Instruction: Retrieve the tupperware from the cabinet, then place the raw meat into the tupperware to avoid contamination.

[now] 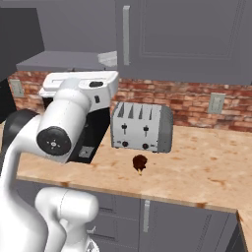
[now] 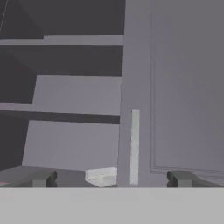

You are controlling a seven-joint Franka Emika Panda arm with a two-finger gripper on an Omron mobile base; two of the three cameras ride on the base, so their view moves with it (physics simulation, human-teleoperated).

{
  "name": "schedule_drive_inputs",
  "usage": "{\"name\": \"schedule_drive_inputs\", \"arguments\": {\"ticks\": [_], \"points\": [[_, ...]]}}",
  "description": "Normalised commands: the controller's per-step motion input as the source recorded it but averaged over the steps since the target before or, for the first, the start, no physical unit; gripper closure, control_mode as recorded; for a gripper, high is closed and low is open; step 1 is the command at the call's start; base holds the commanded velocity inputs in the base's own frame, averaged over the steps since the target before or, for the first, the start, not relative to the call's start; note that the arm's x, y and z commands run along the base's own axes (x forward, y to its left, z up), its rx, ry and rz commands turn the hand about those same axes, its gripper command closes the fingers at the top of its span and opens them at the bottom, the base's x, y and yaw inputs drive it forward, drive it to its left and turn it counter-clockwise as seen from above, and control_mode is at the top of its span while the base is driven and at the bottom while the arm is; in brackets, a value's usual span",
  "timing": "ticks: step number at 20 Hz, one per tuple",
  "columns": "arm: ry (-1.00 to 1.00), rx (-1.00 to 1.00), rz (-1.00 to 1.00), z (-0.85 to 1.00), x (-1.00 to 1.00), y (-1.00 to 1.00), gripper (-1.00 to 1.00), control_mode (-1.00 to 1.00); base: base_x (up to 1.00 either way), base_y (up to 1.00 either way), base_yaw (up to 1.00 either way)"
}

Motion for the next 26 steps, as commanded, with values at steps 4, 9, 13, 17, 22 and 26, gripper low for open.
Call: {"name": "schedule_drive_inputs", "arguments": {"ticks": [4, 9, 13, 17, 22, 26], "points": [[0.01, -0.05, -0.01, 0.01, 0.24, -0.08, -1.0, -1.0, 0.0, 0.0, 0.0], [0.02, -0.02, -0.01, 0.01, 0.31, -0.02, -1.0, -1.0, 0.0, 0.0, 0.0], [0.0, 0.0, 0.0, 0.0, 0.27, 0.0, -1.0, -1.0, 0.0, 0.0, 0.0], [0.0, 0.0, 0.0, -0.01, 0.25, 0.0, -1.0, -1.0, 0.0, 0.0, 0.0], [0.0, 0.0, 0.0, -0.03, 0.25, 0.0, -1.0, -1.0, 0.0, 0.0, 0.0], [0.0, 0.0, 0.0, -0.02, 0.24, 0.0, -1.0, -1.0, 0.0, 0.0, 0.0]]}}
